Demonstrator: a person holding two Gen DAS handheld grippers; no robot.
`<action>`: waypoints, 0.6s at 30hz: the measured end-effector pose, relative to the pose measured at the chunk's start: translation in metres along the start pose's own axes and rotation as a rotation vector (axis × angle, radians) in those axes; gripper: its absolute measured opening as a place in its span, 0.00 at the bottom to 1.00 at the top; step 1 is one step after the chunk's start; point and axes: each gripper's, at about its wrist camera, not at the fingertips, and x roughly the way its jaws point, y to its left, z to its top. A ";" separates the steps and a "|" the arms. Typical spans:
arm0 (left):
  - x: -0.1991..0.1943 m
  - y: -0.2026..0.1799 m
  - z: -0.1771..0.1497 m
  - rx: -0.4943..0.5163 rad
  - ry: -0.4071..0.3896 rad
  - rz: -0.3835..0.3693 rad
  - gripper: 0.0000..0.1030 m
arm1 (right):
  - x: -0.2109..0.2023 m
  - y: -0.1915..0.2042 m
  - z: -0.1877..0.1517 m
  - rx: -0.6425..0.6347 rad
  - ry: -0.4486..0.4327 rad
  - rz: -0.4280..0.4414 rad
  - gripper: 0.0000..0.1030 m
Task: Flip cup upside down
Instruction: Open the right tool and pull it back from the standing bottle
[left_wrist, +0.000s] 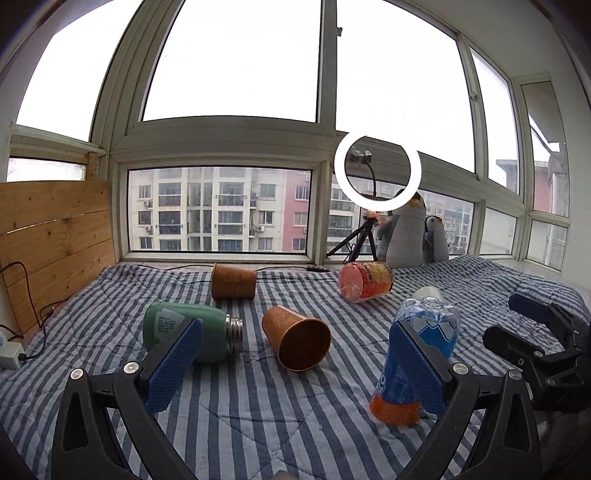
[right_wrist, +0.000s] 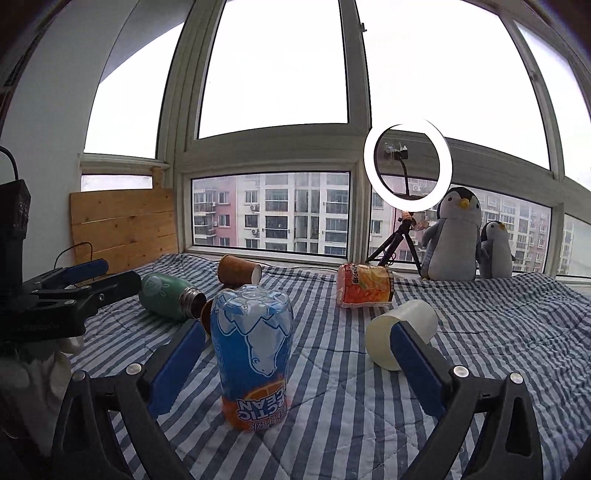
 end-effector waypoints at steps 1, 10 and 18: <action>-0.001 0.000 -0.001 -0.003 -0.004 0.002 0.99 | -0.003 -0.004 0.000 0.002 -0.011 -0.014 0.96; 0.004 -0.003 -0.007 0.010 0.017 0.016 0.99 | -0.007 -0.031 0.001 0.058 -0.056 -0.136 0.98; 0.013 -0.002 -0.008 0.001 0.034 0.031 0.99 | 0.007 -0.038 0.000 0.086 -0.029 -0.146 0.98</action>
